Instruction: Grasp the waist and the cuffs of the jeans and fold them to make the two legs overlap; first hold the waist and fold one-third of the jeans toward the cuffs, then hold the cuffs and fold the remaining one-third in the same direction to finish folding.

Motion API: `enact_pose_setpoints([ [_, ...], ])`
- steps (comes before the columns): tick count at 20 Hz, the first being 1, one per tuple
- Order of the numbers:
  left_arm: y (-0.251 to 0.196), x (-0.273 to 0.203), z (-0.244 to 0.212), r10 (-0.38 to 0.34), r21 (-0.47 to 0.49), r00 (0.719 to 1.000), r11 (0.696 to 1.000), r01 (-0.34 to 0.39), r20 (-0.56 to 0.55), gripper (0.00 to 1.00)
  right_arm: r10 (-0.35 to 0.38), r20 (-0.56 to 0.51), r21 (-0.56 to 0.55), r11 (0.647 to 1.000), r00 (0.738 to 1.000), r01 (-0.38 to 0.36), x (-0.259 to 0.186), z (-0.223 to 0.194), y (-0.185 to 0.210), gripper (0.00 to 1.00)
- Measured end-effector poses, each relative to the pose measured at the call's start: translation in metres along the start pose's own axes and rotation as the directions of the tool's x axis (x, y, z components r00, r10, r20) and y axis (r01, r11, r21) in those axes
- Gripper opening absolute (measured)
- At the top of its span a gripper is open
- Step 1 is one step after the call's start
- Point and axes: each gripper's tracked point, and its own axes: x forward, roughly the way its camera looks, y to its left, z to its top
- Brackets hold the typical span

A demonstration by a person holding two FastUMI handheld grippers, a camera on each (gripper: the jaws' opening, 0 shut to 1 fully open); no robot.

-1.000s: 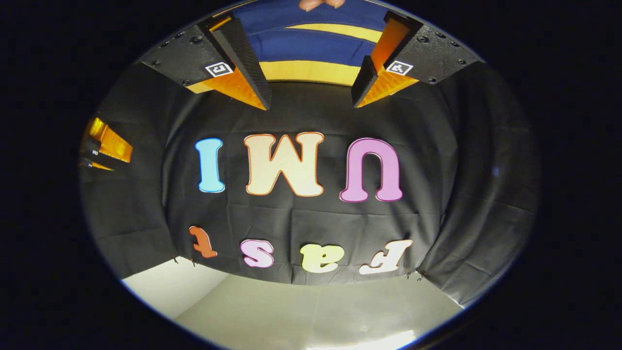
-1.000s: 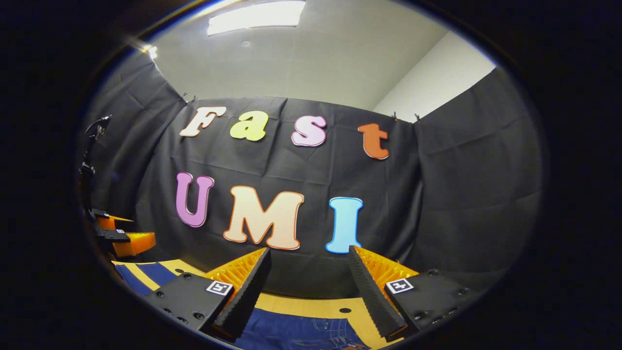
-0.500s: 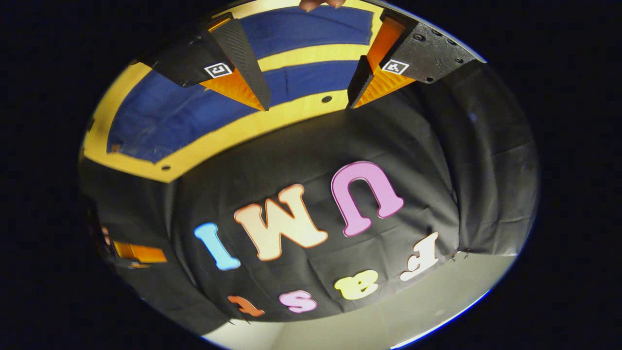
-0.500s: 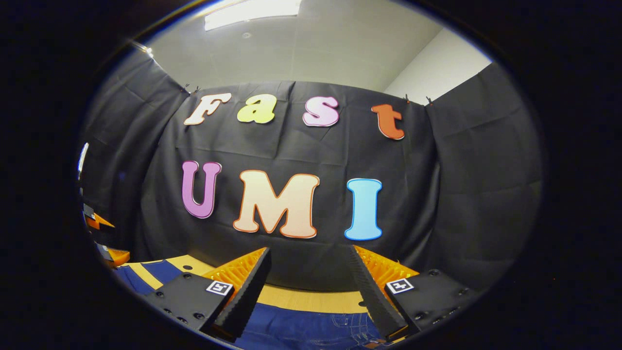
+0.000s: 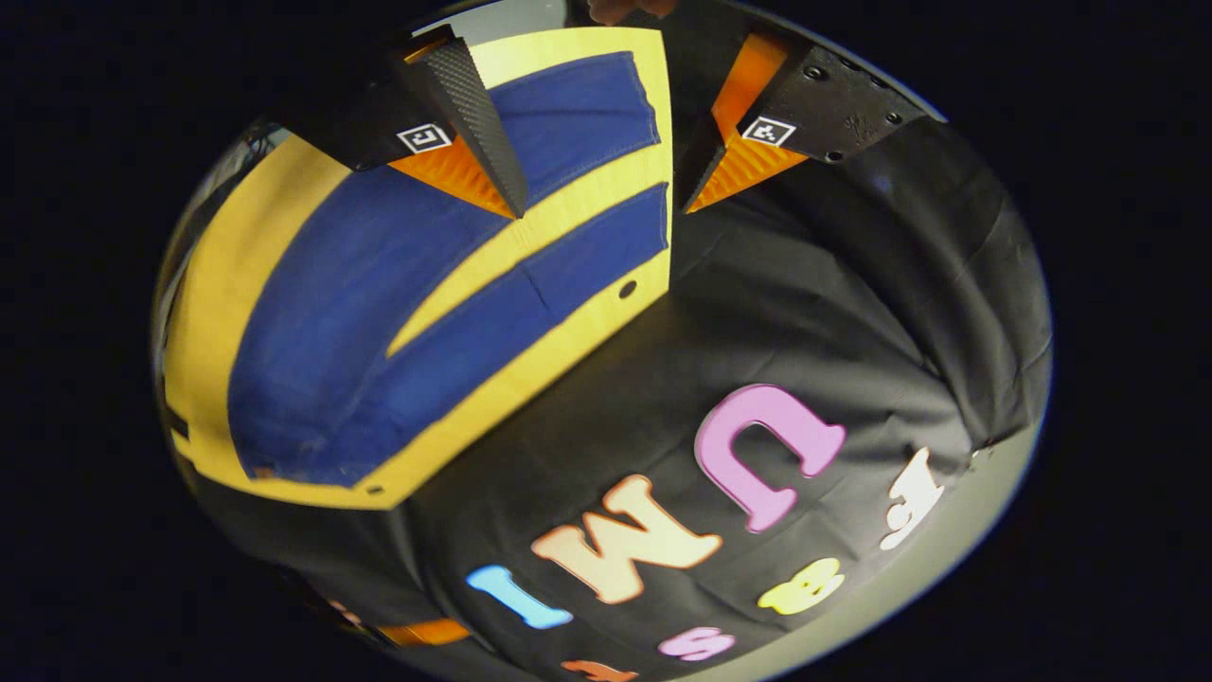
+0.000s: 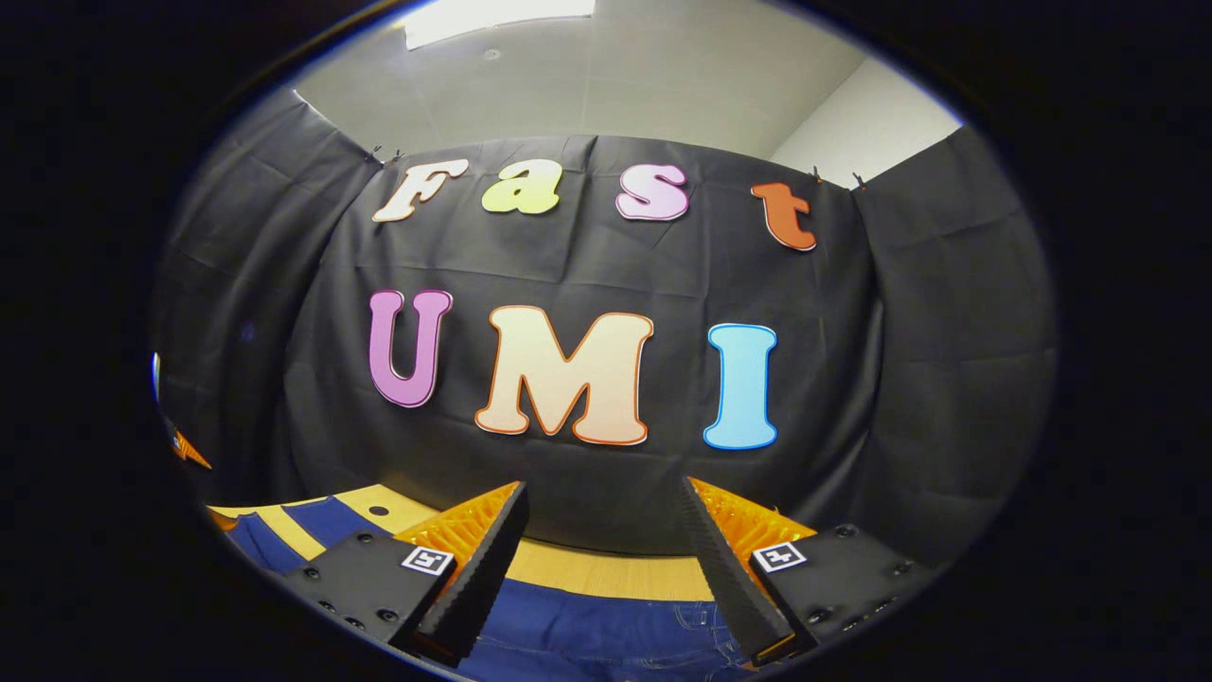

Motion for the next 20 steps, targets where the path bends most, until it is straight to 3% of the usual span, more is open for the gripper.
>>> enact_pose_setpoints([
  [3,-0.025,0.006,-0.039,-0.061,0.053,0.995,0.996,0.066,-0.078,0.95,-0.017,-0.019,0.009,1.000,1.000,0.017,0.002,-0.007,-0.002,0.98],
  [4,-0.029,0.008,-0.049,-0.073,0.069,0.992,0.994,0.080,-0.100,1.00,-0.022,-0.029,0.010,1.000,0.999,0.022,0.002,-0.011,-0.004,0.98],
  [5,-0.031,0.010,-0.060,-0.083,0.089,0.989,0.991,0.095,-0.125,0.95,-0.027,-0.039,0.006,1.000,0.999,0.027,0.002,-0.014,-0.005,0.98],
  [10,-0.044,0.013,-0.116,-0.120,0.206,0.962,0.963,0.173,-0.247,0.95,-0.042,-0.063,-0.023,0.999,0.997,0.040,0.003,-0.026,-0.008,0.99],
  [14,-0.058,0.013,-0.162,-0.155,0.303,0.920,0.913,0.272,-0.361,0.96,-0.047,-0.081,-0.044,0.998,0.996,0.044,0.003,-0.034,-0.007,1.00],
  [17,-0.058,0.015,-0.189,-0.139,0.394,0.899,0.863,0.315,-0.414,0.96,-0.063,-0.093,-0.052,0.997,0.994,0.058,0.003,-0.038,-0.013,0.99],
  [19,-0.057,0.020,-0.197,-0.128,0.443,0.899,0.835,0.325,-0.419,0.96,-0.076,-0.101,-0.057,0.996,0.992,0.071,0.002,-0.041,-0.017,1.00],
  [20,-0.057,0.023,-0.197,-0.128,0.466,0.905,0.822,0.326,-0.406,0.90,-0.084,-0.106,-0.059,0.995,0.991,0.078,0.002,-0.043,-0.019,1.00],
])
